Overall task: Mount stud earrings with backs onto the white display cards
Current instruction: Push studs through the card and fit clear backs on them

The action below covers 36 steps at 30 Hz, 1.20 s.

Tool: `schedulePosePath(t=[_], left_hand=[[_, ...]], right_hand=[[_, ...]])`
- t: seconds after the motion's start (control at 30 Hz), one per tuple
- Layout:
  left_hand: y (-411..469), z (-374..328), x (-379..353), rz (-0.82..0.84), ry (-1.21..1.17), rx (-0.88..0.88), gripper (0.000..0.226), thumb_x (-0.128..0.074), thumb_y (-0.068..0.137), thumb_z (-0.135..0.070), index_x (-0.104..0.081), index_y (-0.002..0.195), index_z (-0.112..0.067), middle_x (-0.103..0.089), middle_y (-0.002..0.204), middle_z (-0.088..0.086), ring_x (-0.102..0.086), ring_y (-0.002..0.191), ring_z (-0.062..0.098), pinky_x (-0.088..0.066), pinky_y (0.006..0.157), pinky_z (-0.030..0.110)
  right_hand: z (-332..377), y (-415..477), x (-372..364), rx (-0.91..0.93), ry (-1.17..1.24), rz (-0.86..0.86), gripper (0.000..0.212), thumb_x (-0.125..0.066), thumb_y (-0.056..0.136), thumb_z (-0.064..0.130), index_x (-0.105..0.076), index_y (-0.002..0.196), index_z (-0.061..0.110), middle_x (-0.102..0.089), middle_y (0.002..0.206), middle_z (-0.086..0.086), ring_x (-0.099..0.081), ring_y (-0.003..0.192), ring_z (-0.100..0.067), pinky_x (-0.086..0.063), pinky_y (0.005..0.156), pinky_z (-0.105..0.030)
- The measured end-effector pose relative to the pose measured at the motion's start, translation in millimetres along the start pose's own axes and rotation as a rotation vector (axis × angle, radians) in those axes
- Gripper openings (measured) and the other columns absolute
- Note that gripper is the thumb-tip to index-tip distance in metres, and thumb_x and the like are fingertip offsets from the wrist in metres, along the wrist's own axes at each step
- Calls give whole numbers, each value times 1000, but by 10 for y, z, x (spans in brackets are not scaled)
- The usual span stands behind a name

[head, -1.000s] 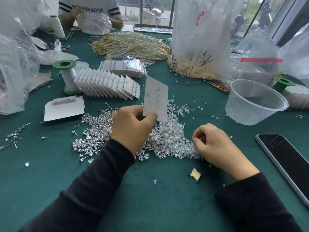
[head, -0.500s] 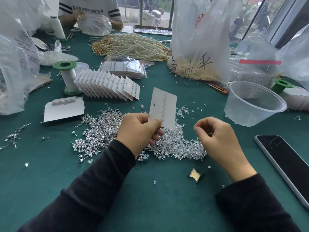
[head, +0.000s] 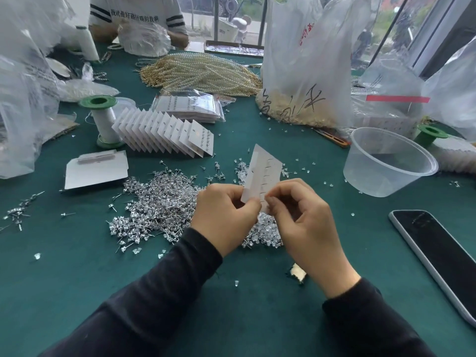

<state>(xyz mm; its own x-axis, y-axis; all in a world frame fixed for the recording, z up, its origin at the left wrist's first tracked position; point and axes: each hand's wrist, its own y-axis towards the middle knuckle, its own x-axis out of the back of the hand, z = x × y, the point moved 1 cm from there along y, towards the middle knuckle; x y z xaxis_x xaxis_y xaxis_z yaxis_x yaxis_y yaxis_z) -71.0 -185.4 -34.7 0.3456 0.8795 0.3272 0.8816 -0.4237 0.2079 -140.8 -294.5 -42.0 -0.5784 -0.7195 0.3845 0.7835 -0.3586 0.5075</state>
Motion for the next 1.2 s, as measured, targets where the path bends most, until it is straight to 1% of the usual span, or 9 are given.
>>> schedulePosePath(t=[0.07,0.17,0.3,0.43,0.67,0.83,1.0,1.1,1.2], left_hand=[[4,-3,5,-7,8,9,29,-53,64,-28,-67,56,-4,-64,50,12,-54,45,25,-53,52,43],[7,-13,1,-15,29,-3,32,-53,64,-28,-66,59,0,-63,54,19,-57,52,37,-53,53,45],[6,-11,-11,-23,58,-27,36,-51,64,-29,-65,61,4,-60,59,28,-55,54,39,-52,53,46],[-15,8,-18,-50,124,-69,34,-51,64,-29,-64,57,1,-61,54,22,-56,54,36,-48,49,40],[-22,30,-38,-51,49,-23,34,-49,66,-27,-64,58,2,-61,57,26,-57,53,39,-51,49,46],[-16,85,-56,-11,-68,46,29,-54,76,-21,-63,49,-12,-60,43,1,-53,38,17,-46,41,29],[11,98,-61,15,-153,68,36,-56,84,-9,-60,50,-15,-57,40,-4,-51,33,9,-39,36,15],[19,86,-63,8,-155,46,35,-56,83,-9,-60,49,-16,-57,41,-4,-51,33,8,-38,37,14],[-7,67,-52,-17,-97,2,30,-55,77,-21,-60,49,-13,-58,43,2,-51,37,15,-43,41,22]], right_hand=[[0,0,2,-17,9,9,17,-60,81,-3,-61,80,14,-58,80,5,-58,73,-12,-51,69,-27],[11,-3,-11,-21,17,13,12,-59,80,2,-61,79,14,-59,80,5,-58,74,-8,-49,69,-20],[9,-13,-26,-25,23,23,10,-60,80,2,-62,79,12,-59,80,3,-57,74,-7,-46,68,-16],[2,-32,-53,-30,-15,-4,14,-63,79,-4,-64,78,10,-60,79,3,-58,74,-8,-45,67,-14],[-3,-63,-108,-61,-20,-61,13,-64,79,-7,-67,77,5,-62,77,2,-60,73,-9,-46,66,-14],[2,-61,-123,-65,3,-83,11,-64,78,-7,-67,76,4,-63,78,1,-61,72,-10,-50,66,-20],[2,-58,-100,-83,22,-87,7,-66,80,0,-65,80,7,-65,78,-3,-64,72,-17,-54,68,-33],[10,-53,-74,-93,42,-101,1,-64,79,9,-64,79,9,-66,75,-4,-64,71,-17,-54,67,-33],[14,-59,-82,-61,-1,-92,4,-63,78,4,-65,76,7,-65,74,-5,-63,70,-19,-53,66,-35]])
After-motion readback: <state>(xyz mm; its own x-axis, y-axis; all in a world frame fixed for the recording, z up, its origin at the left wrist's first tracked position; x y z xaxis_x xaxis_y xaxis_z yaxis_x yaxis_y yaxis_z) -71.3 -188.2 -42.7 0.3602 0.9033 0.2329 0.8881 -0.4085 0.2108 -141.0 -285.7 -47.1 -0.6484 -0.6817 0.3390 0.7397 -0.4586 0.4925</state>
